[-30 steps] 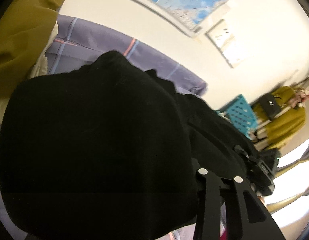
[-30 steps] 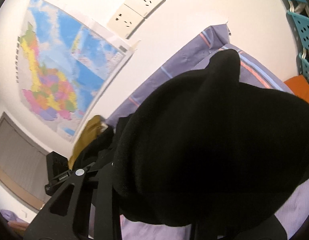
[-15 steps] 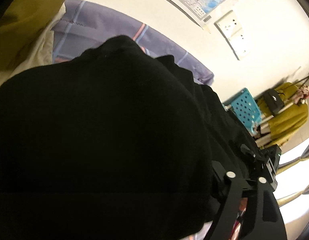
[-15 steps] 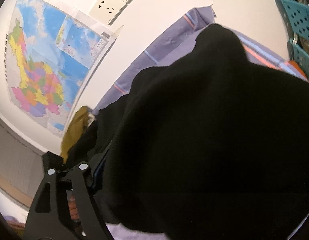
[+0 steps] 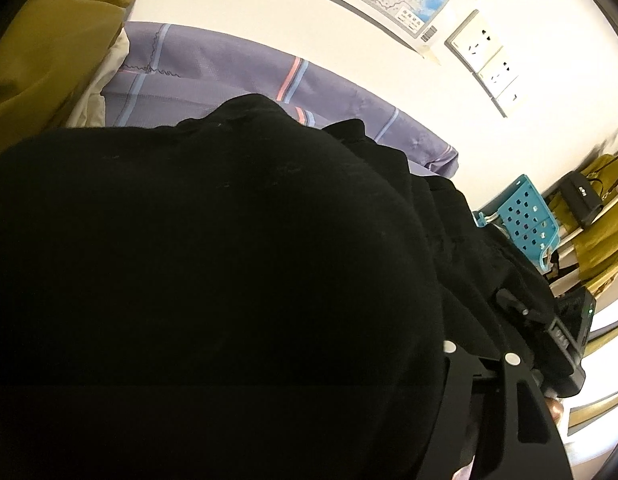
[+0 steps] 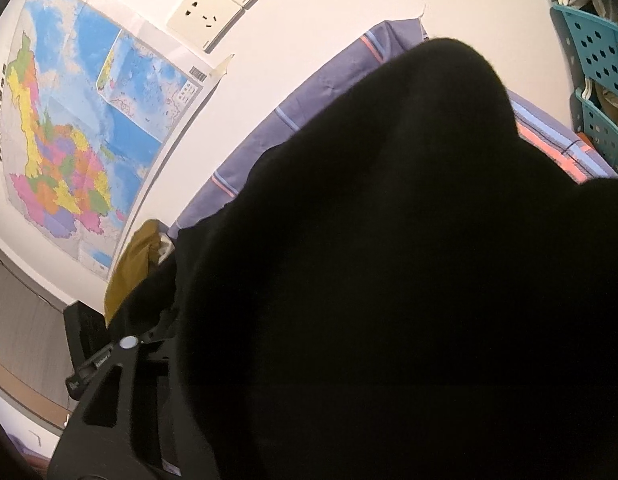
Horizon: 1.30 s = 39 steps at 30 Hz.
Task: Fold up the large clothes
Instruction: 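Grasp the folded black shirt bundle with both grippers and lift it, then carry the lifted black bundle with both grippers toward the clothes stack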
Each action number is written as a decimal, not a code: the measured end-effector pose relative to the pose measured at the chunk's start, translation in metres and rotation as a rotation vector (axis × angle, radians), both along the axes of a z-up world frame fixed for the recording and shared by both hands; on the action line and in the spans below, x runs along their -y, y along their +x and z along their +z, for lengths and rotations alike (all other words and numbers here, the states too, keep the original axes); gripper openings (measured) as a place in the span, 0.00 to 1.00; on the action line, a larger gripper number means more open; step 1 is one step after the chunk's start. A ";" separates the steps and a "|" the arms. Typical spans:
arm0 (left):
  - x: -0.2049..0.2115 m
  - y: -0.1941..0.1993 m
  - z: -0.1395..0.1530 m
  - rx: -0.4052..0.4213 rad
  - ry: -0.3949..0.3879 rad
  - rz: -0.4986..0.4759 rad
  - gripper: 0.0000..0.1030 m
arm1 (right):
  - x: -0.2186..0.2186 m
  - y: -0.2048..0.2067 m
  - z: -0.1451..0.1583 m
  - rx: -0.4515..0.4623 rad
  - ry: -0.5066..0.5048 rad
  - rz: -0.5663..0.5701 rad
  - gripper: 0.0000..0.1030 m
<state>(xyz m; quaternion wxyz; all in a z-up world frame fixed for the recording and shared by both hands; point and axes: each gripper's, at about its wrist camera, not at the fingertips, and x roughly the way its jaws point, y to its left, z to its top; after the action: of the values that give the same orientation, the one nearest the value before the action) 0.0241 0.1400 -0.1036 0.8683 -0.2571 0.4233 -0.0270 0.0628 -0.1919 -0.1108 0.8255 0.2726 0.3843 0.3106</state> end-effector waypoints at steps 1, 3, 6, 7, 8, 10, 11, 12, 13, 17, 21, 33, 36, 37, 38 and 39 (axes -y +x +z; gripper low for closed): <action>0.000 0.000 0.000 -0.002 0.003 0.000 0.67 | -0.001 0.000 0.001 0.000 0.000 -0.003 0.60; -0.001 0.000 0.000 -0.002 0.008 -0.002 0.66 | -0.004 0.003 0.000 0.004 -0.011 -0.015 0.60; -0.001 0.000 0.000 -0.002 0.013 -0.006 0.65 | -0.004 0.003 0.000 0.002 -0.018 -0.018 0.58; -0.001 0.000 0.000 -0.001 0.012 -0.007 0.65 | -0.004 0.003 -0.001 0.001 -0.020 -0.016 0.55; -0.001 -0.001 0.000 -0.001 0.011 -0.005 0.65 | -0.003 0.003 -0.002 -0.004 -0.020 -0.017 0.53; -0.001 -0.001 0.000 0.000 0.011 -0.008 0.63 | -0.004 0.004 -0.001 -0.009 -0.012 -0.009 0.46; -0.001 -0.002 0.000 0.000 0.010 -0.009 0.62 | -0.002 0.004 -0.001 -0.013 -0.004 -0.007 0.45; -0.001 -0.002 0.000 0.001 0.011 -0.014 0.60 | -0.001 0.005 -0.001 -0.017 0.004 0.000 0.41; -0.001 -0.002 0.001 0.000 0.013 -0.016 0.59 | 0.001 0.005 -0.001 -0.020 0.017 0.005 0.40; -0.001 -0.003 0.000 0.001 0.010 -0.020 0.58 | 0.001 0.004 -0.001 -0.023 0.022 0.006 0.39; -0.001 -0.001 0.000 0.001 0.012 -0.025 0.56 | 0.004 0.006 -0.004 -0.043 0.049 0.010 0.44; -0.001 0.000 0.001 -0.002 0.012 -0.033 0.54 | 0.008 0.010 -0.001 -0.041 0.038 0.018 0.35; -0.002 0.002 0.006 0.001 0.018 -0.046 0.52 | 0.006 0.005 0.008 -0.025 0.069 0.035 0.30; -0.003 0.002 0.008 0.003 0.012 -0.050 0.51 | 0.005 0.002 0.013 -0.013 0.073 0.039 0.29; -0.004 0.002 0.010 0.007 0.009 -0.053 0.50 | 0.005 0.000 0.020 0.001 0.076 0.044 0.28; -0.005 0.002 0.013 0.013 0.006 -0.056 0.48 | 0.005 -0.002 0.024 0.009 0.082 0.047 0.28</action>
<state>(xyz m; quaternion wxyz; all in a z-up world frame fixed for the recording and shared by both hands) 0.0258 0.1446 -0.0909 0.8707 -0.2423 0.4249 -0.0517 0.0610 -0.1966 -0.0872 0.8078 0.2958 0.3740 0.3466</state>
